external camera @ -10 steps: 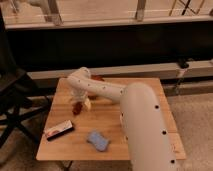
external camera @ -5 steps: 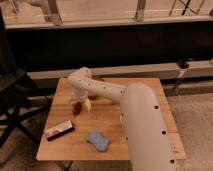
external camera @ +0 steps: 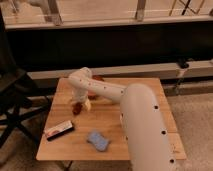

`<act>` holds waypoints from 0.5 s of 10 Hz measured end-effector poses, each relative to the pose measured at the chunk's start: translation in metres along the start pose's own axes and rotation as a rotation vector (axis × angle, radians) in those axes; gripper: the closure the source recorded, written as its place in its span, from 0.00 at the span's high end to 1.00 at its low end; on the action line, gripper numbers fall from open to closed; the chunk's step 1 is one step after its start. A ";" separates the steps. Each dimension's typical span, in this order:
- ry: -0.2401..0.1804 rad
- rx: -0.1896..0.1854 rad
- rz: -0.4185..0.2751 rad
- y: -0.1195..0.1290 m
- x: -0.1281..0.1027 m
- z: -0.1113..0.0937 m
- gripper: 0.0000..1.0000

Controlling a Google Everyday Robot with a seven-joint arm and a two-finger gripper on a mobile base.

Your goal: Place the pepper in the ceramic cup

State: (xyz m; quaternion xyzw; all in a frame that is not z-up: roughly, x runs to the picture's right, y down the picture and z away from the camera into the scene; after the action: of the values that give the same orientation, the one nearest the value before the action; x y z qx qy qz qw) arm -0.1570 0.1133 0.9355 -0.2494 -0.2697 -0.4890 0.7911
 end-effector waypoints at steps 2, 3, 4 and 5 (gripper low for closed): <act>-0.009 0.000 -0.001 0.000 -0.001 0.000 0.80; -0.013 -0.001 -0.001 0.001 -0.001 0.001 0.80; -0.017 -0.002 -0.003 0.001 -0.002 0.000 0.80; -0.022 -0.004 -0.004 0.001 -0.002 0.001 0.80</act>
State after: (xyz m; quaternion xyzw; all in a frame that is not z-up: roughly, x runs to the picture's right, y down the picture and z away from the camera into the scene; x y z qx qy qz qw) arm -0.1571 0.1158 0.9342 -0.2556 -0.2778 -0.4883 0.7868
